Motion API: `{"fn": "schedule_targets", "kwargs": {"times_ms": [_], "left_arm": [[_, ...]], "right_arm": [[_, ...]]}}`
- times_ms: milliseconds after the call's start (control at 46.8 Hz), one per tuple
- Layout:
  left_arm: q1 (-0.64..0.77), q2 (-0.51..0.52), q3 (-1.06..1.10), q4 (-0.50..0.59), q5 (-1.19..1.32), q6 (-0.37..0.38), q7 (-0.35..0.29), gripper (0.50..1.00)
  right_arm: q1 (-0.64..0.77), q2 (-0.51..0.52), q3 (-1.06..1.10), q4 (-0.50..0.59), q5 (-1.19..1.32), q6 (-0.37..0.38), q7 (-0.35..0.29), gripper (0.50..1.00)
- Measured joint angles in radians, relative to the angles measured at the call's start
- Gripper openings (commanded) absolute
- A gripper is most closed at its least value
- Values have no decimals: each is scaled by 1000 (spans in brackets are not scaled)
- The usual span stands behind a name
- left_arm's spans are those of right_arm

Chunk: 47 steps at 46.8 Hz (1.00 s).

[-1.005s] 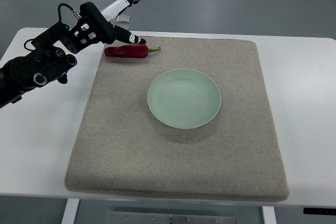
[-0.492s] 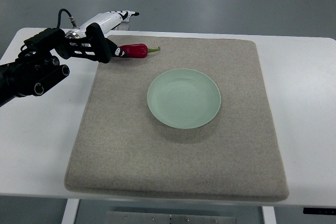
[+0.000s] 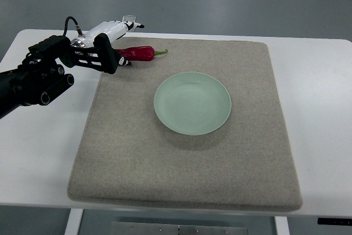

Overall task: Place red pepper on plate with left hand
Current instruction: 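Lower the left hand and close its fingers around the red pepper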

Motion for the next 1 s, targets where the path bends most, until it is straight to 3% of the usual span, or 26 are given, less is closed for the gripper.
{"fn": "schedule_targets", "kwargs": {"times_ms": [705,1005], "left_arm": [[13,-42,30,64,-6,20,0,750],[14,-49,30,82,-9,21,1,748]], "right_arm": [[0,0,0,0,0,0,0,928],[0,0,0,0,0,0,0,928]]}}
